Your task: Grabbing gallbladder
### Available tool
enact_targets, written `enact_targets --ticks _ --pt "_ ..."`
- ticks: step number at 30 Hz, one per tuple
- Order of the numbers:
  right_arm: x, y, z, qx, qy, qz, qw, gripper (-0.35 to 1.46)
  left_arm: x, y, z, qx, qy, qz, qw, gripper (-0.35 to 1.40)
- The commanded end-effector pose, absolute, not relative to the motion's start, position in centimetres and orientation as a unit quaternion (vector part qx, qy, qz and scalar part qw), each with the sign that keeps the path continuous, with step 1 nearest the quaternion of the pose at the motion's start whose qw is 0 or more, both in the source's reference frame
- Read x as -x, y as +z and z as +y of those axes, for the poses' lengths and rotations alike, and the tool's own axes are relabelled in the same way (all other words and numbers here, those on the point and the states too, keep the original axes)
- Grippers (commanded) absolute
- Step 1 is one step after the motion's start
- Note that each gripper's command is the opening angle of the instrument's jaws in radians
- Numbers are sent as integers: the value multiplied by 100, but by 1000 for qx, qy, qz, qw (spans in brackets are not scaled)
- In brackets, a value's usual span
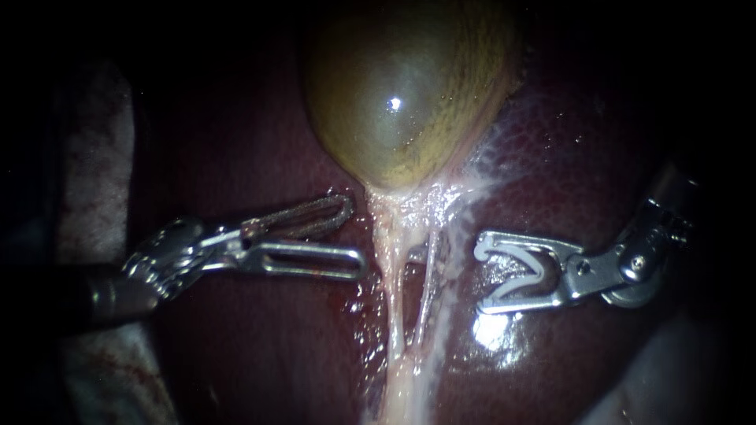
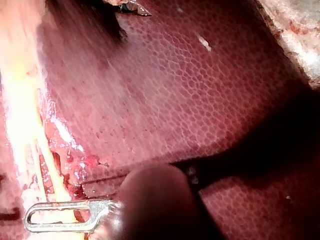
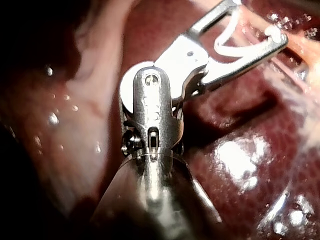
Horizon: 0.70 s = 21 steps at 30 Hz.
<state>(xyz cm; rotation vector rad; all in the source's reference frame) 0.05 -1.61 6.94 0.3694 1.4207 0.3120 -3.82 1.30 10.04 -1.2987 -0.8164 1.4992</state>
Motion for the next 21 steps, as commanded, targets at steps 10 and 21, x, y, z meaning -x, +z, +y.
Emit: enact_targets --ticks 10,21 --pt "-5 695 -161 -168 142 646 731 60 397 1007 132 513 595 -348 511 79" --pt "-5 695 -161 -168 142 646 731 60 409 1007 133 495 578 -364 537 58"
